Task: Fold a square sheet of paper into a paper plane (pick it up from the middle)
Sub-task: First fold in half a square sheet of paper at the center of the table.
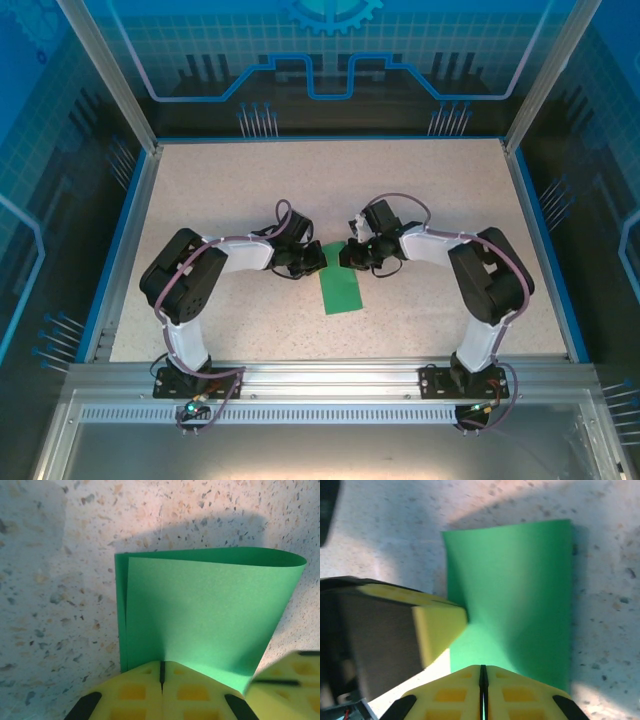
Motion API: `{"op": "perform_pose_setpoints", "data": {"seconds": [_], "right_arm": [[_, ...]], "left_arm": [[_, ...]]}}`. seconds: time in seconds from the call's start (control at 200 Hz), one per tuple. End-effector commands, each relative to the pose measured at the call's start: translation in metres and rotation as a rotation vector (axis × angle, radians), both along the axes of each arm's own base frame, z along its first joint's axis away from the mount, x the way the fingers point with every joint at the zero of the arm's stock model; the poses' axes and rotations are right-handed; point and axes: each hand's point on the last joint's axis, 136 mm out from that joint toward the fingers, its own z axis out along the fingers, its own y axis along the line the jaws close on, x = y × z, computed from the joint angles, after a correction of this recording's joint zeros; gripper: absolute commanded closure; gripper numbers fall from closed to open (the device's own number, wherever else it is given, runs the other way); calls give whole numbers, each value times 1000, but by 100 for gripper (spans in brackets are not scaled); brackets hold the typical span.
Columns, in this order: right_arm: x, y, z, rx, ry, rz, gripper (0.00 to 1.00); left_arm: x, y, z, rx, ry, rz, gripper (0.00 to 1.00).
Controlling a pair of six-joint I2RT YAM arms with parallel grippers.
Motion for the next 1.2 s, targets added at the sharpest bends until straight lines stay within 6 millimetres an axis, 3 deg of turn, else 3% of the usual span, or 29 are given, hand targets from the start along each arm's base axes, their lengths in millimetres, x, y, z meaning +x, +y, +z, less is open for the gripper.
{"op": "perform_pose_setpoints", "data": {"seconds": [0.0, 0.17, 0.335, 0.44, 0.715, 0.955, 1.015, 1.195], "right_arm": [[9, -13, -13, 8, 28, -51, 90], [9, -27, -30, -5, 70, -98, 90], [22, -12, 8, 57, -5, -75, 90], [32, -6, 21, 68, -34, -67, 90], [51, -5, -7, 9, -3, -97, 90], [60, -22, -33, -73, 48, -172, 89], [64, -19, -25, -64, 42, -171, 90], [68, 1, 24, 3, -52, -117, 89]], "left_arm": [[-23, 22, -32, 137, 94, -4, 95], [-26, 25, -35, 147, 102, -4, 95], [-26, 25, -36, 146, 104, -5, 95], [-26, 24, -35, 145, 102, -5, 95], [-26, 24, -34, 144, 102, -6, 96], [-27, 24, -34, 145, 102, -6, 96], [-28, 25, -35, 146, 103, -7, 96], [-28, 25, -34, 145, 102, -4, 96]]}}
